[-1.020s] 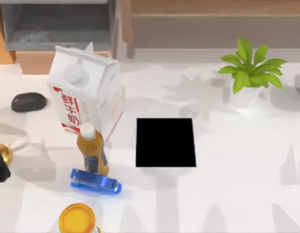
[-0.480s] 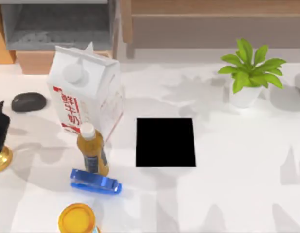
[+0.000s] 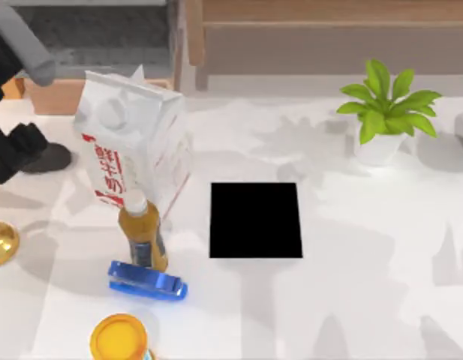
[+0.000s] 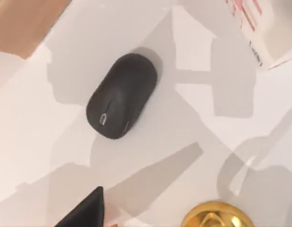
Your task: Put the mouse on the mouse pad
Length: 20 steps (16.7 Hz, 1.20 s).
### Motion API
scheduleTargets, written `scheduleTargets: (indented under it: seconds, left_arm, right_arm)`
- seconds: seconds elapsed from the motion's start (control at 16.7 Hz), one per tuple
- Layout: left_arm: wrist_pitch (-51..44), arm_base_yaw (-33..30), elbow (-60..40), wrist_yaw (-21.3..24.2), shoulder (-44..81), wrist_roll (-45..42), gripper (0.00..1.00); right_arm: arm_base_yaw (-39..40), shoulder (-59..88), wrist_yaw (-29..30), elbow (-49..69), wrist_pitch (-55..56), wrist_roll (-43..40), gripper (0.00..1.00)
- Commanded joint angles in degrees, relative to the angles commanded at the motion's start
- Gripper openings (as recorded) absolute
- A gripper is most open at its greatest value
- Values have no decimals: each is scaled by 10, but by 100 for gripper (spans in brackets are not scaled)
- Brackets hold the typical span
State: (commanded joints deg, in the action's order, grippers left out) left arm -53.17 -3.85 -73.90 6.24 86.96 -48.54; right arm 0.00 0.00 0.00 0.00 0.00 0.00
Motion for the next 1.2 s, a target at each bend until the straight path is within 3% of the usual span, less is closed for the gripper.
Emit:
scheduleTargets:
  seconds: [0.36, 0.66, 1.2]
  left_arm:
    - [-159, 5, -269, -16, 294, -181, 100]
    - [-230, 18, -430, -48, 432, -287, 100]
    - [-243, 22, -468, -59, 459, -314, 100]
  right_arm:
    - [0, 0, 0, 0, 0, 0, 100]
    - [0, 0, 0, 0, 0, 0, 100]
    - [0, 0, 0, 0, 0, 0, 100]
